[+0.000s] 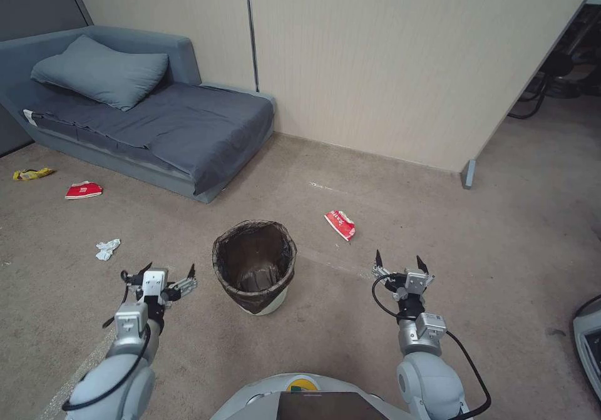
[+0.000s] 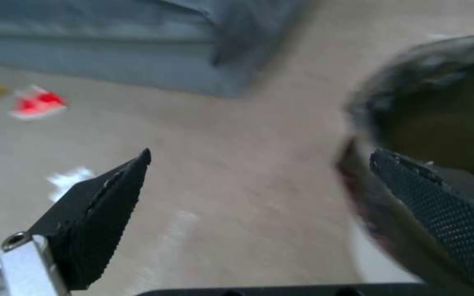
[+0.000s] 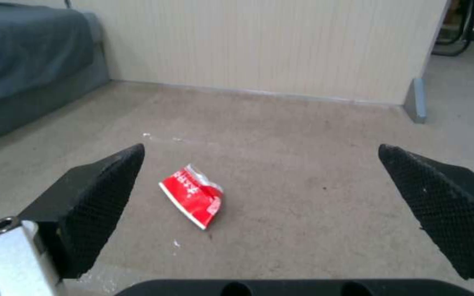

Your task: Pick up the trash bin, then pick up the garbage from the floor and place it into the trash bin.

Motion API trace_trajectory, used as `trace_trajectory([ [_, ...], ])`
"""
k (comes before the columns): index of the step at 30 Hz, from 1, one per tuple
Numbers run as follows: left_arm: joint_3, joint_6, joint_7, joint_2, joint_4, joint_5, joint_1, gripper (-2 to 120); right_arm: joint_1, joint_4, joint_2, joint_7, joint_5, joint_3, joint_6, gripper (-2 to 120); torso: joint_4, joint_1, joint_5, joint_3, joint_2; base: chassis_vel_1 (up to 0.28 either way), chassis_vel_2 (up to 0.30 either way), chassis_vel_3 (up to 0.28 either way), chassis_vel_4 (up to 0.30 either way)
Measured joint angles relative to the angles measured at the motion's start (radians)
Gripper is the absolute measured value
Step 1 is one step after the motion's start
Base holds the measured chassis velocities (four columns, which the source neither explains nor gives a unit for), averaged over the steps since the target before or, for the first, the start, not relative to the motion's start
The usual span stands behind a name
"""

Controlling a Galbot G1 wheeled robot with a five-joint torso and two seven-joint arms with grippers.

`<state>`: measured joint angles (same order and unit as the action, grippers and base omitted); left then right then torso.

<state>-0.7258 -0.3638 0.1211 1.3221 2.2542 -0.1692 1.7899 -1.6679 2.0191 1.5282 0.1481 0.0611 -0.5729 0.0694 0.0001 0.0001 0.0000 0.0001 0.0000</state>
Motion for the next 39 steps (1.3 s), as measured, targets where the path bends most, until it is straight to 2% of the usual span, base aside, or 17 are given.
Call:
trace_trajectory([
  [1,0.0,0.0,0.0,0.0,0.0,0.0,0.0,100,0.0,0.0,0.0,0.0,0.0,0.0,0.0,100,0.0,0.0,0.0,0.0,0.0,0.0,0.0,0.0,0.0],
  [2,0.008,-0.134,-0.007,-0.052,0.052,-0.104,-0.018,100,0.001,-0.003,-0.002,0.002,0.0,0.0,-0.001,100,-0.0001,0.0,0.0001,0.0,0.0,0.0,0.0,0.0,0.0],
  [3,0.015,-0.203,0.004,-0.082,0.074,-0.164,-0.037,100,0.001,-0.006,-0.003,0.004,0.0,0.001,-0.002,100,0.0001,0.0,0.0,0.0,0.0,0.0,0.0,0.0,0.0],
  [4,0.022,-0.259,0.015,-0.11,0.09,-0.207,-0.063,100,0.002,-0.009,-0.004,0.004,0.0,0.001,-0.002,100,-0.0001,0.0,0.0001,0.0,0.0,0.0,0.0,0.0,0.0],
  [5,0.022,-0.259,0.015,-0.11,0.09,-0.207,-0.063,100,0.002,-0.009,-0.004,0.004,0.0,0.001,-0.002,100,-0.0001,0.0,0.0001,0.0,0.0,0.0,0.0,0.0,0.0],
  [6,0.035,-0.359,0.069,-0.16,0.117,-0.332,-0.13,100,0.003,-0.015,-0.01,0.005,0.002,0.002,-0.003,100,-0.0004,0.0,-0.0003,0.0,0.0,0.0,0.0,0.0,0.0],
  [7,0.036,-0.37,0.089,-0.17,0.127,-0.376,-0.144,100,0.008,-0.019,-0.016,0.005,0.003,0.007,-0.005,100,-0.0006,0.0,-0.0002,0.0,0.0,0.0,0.0,0.0,0.0],
  [8,0.036,-0.37,0.106,-0.182,0.138,-0.422,-0.159,100,0.021,-0.028,-0.029,0.005,0.006,0.015,-0.009,100,0.0,0.0,0.0001,0.0,0.0,0.0,0.0,0.0,0.0],
  [10,0.043,-0.371,0.112,-0.194,0.138,-0.45,-0.174,100,0.028,-0.034,-0.036,0.005,0.007,0.018,-0.01,100,0.0006,0.0,0.0002,0.0,0.0,0.0,0.0,0.0,0.0],
  [16,0.092,-0.371,0.12,-0.244,0.096,-0.547,-0.239,100,0.03,-0.045,-0.045,0.004,0.012,0.018,-0.011,100,-0.0002,0.0,0.0,0.0,0.0,0.0,0.0,0.0,0.0],
  [19,0.137,-0.371,0.134,-0.292,0.023,-0.625,-0.305,100,0.029,-0.054,-0.043,0.004,0.012,0.018,-0.008,100,-0.0001,0.0,0.0,0.0,0.0,0.0,0.0,0.0,0.0],
  [20,0.137,-0.371,0.134,-0.292,0.023,-0.625,-0.305,100,0.029,-0.054,-0.043,0.004,0.012,0.018,-0.008,100,-0.0001,0.0,0.0,0.0,0.0,0.0,0.0,0.0,0.0],
  [23,0.176,-0.371,0.146,-0.321,-0.054,-0.681,-0.364,100,0.019,-0.057,-0.031,0.005,0.004,0.014,0.001,100,-0.0003,0.0,-0.0001,0.0,0.0,0.0,0.0,0.0,0.0],
  [24,0.176,-0.371,0.146,-0.321,-0.054,-0.681,-0.364,100,0.019,-0.057,-0.031,0.005,0.004,0.014,0.001,100,-0.0003,0.0,-0.0001,0.0,0.0,0.0,0.0,0.0,0.0],
  [35,0.283,-0.38,0.153,-0.325,-0.267,-0.713,-0.53,100,0.014,-0.072,-0.005,0.012,-0.013,0.012,0.014,100,0.0,0.0,0.0,0.0,0.0,0.0,0.0,0.0,0.0],
  [39,0.3,-0.378,0.16,-0.316,-0.302,-0.711,-0.561,100,0.013,-0.075,-0.004,0.014,-0.013,0.01,0.016,100,-0.0003,0.0,0.0,0.0,0.0,0.0,0.0,0.0,0.0],
])
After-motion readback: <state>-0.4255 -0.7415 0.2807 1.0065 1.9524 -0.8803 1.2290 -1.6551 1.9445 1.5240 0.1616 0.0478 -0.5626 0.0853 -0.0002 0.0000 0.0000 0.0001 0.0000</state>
